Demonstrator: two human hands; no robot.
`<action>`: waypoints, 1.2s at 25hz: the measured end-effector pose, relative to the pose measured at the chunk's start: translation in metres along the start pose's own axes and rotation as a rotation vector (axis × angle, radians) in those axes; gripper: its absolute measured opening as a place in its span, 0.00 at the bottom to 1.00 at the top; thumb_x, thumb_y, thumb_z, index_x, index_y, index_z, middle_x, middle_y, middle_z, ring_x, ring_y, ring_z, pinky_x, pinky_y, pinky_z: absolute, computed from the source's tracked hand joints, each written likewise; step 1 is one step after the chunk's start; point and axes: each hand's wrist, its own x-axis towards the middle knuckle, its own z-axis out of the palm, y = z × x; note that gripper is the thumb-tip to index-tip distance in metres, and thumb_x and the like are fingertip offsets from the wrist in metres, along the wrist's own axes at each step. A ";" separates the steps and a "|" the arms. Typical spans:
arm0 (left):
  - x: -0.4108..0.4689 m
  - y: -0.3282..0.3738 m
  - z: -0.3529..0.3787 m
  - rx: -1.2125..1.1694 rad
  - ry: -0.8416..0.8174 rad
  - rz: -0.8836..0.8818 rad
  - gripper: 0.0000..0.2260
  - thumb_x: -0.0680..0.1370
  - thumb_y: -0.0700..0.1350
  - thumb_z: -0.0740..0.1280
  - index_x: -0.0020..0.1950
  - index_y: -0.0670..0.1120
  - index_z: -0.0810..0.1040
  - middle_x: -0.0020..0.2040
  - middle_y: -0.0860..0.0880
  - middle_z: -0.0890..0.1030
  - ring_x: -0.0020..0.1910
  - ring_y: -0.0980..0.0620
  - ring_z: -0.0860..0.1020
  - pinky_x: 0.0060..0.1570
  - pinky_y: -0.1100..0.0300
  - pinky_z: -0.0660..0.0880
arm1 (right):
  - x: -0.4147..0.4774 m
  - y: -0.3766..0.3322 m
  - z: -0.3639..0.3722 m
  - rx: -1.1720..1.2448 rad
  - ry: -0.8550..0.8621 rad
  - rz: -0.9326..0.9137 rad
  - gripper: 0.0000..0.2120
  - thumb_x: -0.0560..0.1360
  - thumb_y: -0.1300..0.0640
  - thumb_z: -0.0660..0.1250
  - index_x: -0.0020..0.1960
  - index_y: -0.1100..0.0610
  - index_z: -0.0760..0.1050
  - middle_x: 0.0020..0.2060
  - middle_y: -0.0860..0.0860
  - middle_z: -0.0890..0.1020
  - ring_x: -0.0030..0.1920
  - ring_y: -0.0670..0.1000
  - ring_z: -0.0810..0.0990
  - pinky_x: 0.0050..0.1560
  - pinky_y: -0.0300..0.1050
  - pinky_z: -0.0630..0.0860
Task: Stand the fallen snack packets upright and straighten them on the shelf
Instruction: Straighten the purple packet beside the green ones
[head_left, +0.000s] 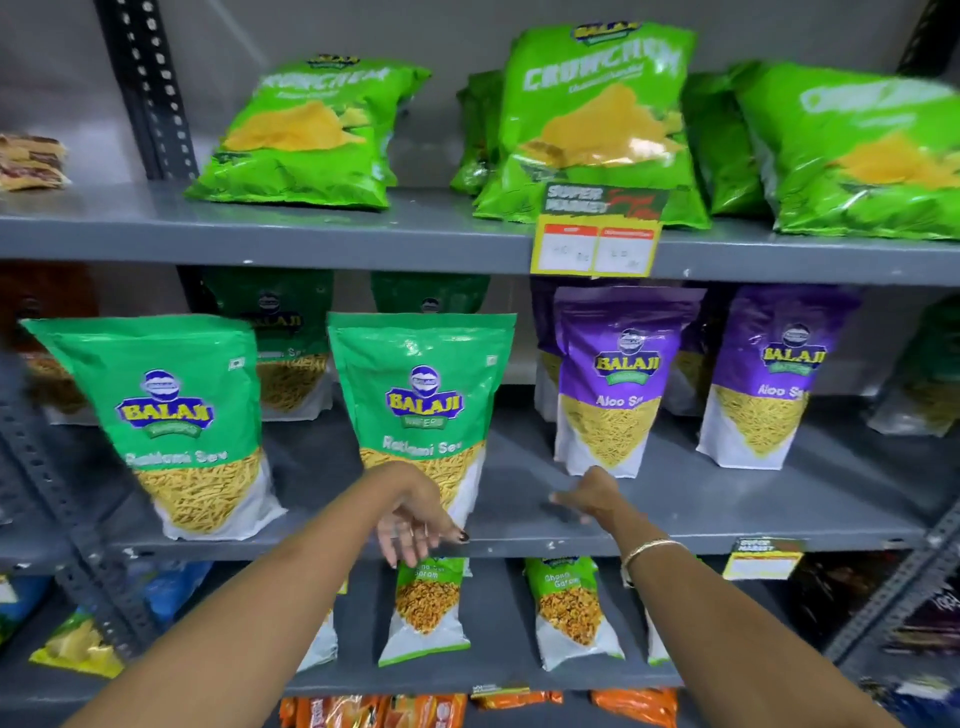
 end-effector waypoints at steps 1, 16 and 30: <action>0.005 0.026 0.008 -0.034 0.001 0.093 0.11 0.78 0.49 0.61 0.49 0.41 0.71 0.41 0.48 0.75 0.46 0.48 0.76 0.57 0.46 0.73 | 0.005 0.015 -0.021 0.039 0.019 0.073 0.19 0.64 0.53 0.76 0.45 0.61 0.71 0.33 0.52 0.81 0.41 0.54 0.76 0.43 0.46 0.71; 0.124 0.195 0.035 -0.947 0.707 0.591 0.32 0.62 0.33 0.77 0.63 0.39 0.69 0.61 0.40 0.78 0.56 0.46 0.77 0.55 0.55 0.74 | 0.116 0.089 -0.107 0.594 -0.359 -0.288 0.36 0.56 0.64 0.77 0.61 0.67 0.68 0.56 0.59 0.80 0.49 0.45 0.81 0.47 0.36 0.77; 0.071 0.172 0.107 -0.838 0.791 0.496 0.40 0.53 0.49 0.80 0.62 0.46 0.71 0.61 0.46 0.80 0.59 0.47 0.78 0.61 0.52 0.74 | 0.027 0.110 -0.113 0.438 -0.324 -0.266 0.34 0.64 0.65 0.75 0.66 0.62 0.64 0.61 0.55 0.75 0.61 0.52 0.73 0.52 0.33 0.76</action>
